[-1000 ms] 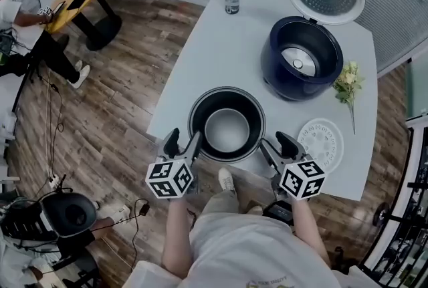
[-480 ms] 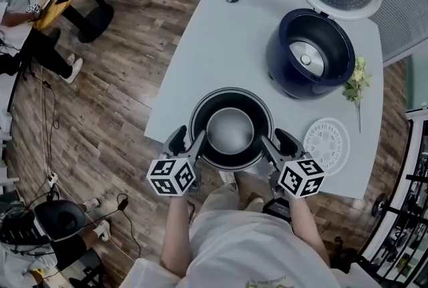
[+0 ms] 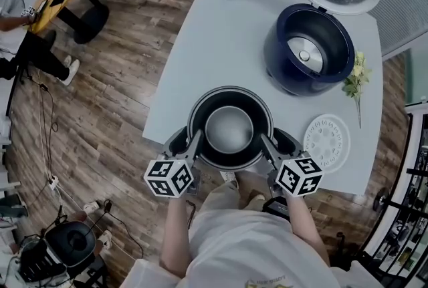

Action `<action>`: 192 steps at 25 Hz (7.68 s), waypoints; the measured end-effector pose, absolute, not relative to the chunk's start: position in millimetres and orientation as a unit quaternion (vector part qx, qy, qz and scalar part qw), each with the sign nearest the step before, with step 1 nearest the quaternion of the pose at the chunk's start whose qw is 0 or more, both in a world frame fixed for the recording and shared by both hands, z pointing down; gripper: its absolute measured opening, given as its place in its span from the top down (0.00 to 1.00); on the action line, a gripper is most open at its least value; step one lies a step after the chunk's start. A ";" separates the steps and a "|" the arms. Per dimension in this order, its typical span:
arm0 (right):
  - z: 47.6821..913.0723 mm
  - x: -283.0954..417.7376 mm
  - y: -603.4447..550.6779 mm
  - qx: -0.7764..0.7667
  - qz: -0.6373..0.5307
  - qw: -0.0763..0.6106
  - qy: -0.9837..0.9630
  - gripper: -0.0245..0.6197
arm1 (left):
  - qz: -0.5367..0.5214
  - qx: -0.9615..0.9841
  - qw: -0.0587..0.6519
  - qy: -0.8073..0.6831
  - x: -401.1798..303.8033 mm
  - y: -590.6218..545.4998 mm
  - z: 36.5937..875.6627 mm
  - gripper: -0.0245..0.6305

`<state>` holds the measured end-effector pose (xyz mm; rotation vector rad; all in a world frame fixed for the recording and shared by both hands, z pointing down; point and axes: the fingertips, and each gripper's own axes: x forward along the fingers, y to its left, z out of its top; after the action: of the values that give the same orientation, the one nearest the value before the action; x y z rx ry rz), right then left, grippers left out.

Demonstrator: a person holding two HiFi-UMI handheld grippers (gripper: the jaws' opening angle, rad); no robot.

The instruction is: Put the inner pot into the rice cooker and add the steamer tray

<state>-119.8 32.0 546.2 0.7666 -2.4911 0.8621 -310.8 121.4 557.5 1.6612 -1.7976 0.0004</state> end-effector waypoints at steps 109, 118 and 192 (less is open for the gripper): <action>275.9 3.2 -146.5 0.422 0.174 -0.065 -0.887 0.82 | -0.115 0.789 0.158 -0.582 -208.9 -126.3 288.5 0.83; 283.1 21.1 -170.8 0.438 0.181 -0.064 -0.878 0.82 | -0.110 0.800 0.160 -0.568 -191.4 -157.9 294.0 0.83; 442.7 11.8 -283.0 0.456 0.253 0.123 -0.844 0.76 | 0.095 0.769 0.225 -0.591 -194.3 -273.0 449.2 0.78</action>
<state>11.8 -283.0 442.7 1.3302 -2.4628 0.7372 -194.3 -273.0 449.2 2.1212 -1.6295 0.2631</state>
